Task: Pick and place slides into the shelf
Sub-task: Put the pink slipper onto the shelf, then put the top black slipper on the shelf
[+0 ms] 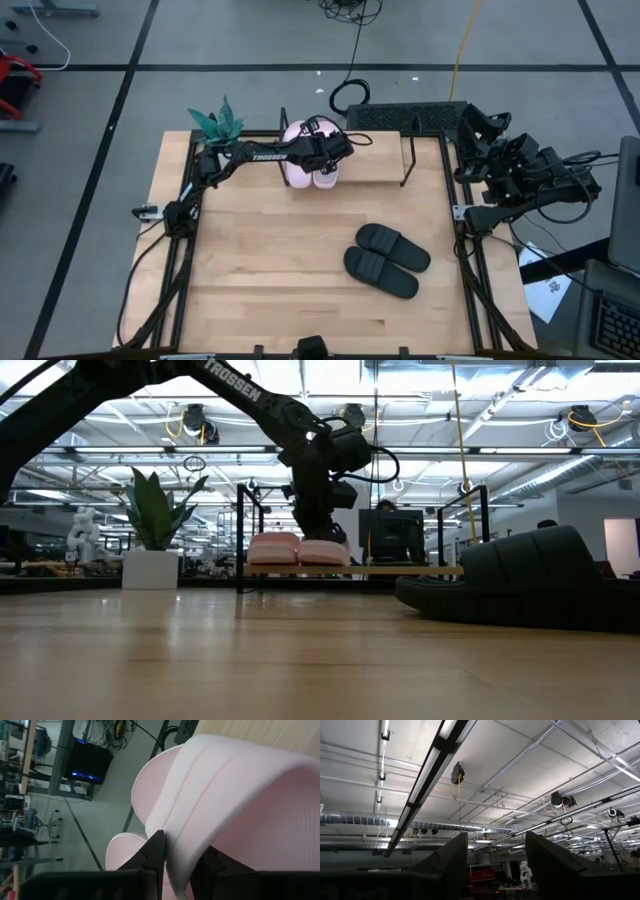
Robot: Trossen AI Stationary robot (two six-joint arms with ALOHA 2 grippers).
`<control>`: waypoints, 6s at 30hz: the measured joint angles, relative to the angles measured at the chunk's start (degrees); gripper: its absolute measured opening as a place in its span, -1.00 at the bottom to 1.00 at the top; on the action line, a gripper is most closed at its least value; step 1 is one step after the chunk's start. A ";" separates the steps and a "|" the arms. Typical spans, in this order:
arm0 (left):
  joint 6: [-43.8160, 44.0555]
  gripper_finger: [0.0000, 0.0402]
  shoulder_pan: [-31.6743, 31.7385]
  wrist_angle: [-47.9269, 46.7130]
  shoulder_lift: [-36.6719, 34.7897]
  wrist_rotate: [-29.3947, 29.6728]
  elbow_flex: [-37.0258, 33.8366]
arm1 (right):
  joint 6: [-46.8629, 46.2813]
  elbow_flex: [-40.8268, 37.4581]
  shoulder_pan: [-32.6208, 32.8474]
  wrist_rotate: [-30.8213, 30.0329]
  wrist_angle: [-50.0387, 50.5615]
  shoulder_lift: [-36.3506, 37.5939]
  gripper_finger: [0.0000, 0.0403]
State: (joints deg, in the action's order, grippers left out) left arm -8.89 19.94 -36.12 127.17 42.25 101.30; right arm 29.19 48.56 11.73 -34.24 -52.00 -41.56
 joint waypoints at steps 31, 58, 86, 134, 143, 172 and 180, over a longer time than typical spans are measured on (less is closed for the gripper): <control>2.85 -0.15 0.13 -1.52 -1.31 -1.87 -0.07 | -1.68 0.00 0.00 0.03 0.48 -0.50 -0.06; 8.30 -0.09 -16.61 -21.64 -21.95 -1.28 -0.07 | -7.42 0.00 1.93 1.25 19.24 -0.39 -0.06; 53.18 -0.09 -39.91 -44.70 -40.22 -3.16 0.00 | -30.77 4.59 15.66 20.74 107.84 -16.16 -0.06; 54.10 -0.10 -39.89 -44.76 -40.17 -3.62 0.00 | -6.95 -11.54 11.47 4.30 75.63 -28.92 -0.62; 54.10 -0.10 -39.89 -44.80 -40.17 -3.66 -0.02 | -7.29 -5.87 11.48 -3.95 79.03 -23.89 -0.99; 51.28 -0.10 -39.45 -45.08 -40.17 -3.44 -0.02 | -10.90 1.68 5.09 19.25 89.66 -33.73 -0.16; 51.38 -0.10 -39.46 -45.07 -40.17 -3.40 -0.02 | -4.72 1.65 0.02 16.40 86.03 -37.86 -0.12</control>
State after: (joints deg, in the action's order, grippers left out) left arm 42.49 -19.51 -81.19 87.00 38.85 101.27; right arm 24.47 50.21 11.75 -17.84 34.03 -79.42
